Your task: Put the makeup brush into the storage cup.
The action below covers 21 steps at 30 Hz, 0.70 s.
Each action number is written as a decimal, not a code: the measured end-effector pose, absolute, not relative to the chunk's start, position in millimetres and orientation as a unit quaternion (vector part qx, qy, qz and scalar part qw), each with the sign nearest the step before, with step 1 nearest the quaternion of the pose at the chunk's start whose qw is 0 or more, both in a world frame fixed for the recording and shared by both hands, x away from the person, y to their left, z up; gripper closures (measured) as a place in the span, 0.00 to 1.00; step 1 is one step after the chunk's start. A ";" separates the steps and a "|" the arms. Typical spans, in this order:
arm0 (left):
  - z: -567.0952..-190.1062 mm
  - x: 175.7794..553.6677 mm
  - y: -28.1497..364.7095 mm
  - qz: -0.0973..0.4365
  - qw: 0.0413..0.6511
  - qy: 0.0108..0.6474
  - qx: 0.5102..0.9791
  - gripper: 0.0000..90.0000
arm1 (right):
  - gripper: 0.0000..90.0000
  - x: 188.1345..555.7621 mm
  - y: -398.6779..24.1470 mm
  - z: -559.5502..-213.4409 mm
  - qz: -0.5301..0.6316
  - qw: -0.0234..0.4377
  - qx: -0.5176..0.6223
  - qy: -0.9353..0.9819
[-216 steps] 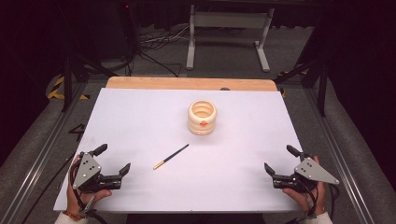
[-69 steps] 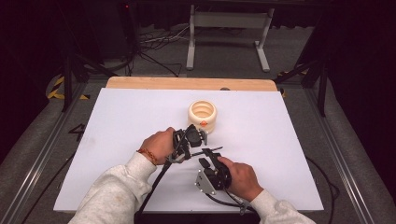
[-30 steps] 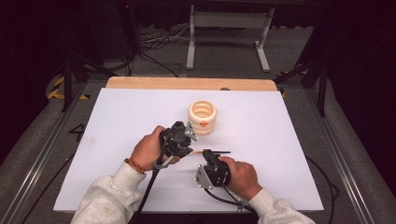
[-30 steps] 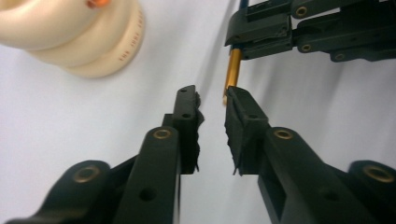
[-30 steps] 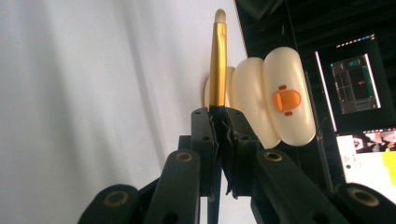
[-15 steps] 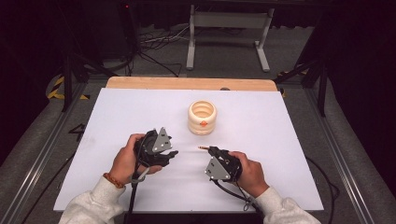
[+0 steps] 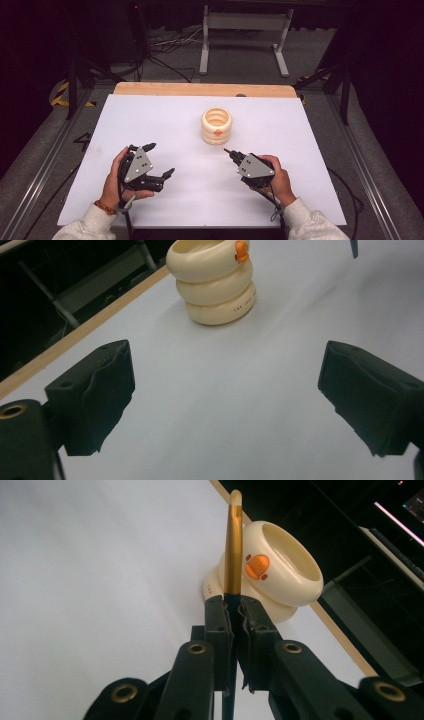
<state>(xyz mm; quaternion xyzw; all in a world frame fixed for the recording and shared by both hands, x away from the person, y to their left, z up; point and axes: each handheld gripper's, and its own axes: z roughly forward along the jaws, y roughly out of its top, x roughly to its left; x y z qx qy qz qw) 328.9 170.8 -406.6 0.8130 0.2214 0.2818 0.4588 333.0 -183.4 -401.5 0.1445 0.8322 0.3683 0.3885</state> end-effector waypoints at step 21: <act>-441.0 305.2 236.0 0.270 0.528 0.300 0.747 0.08 | 0.94 353.7 -212.3 -385.2 0.506 0.282 0.220 0.785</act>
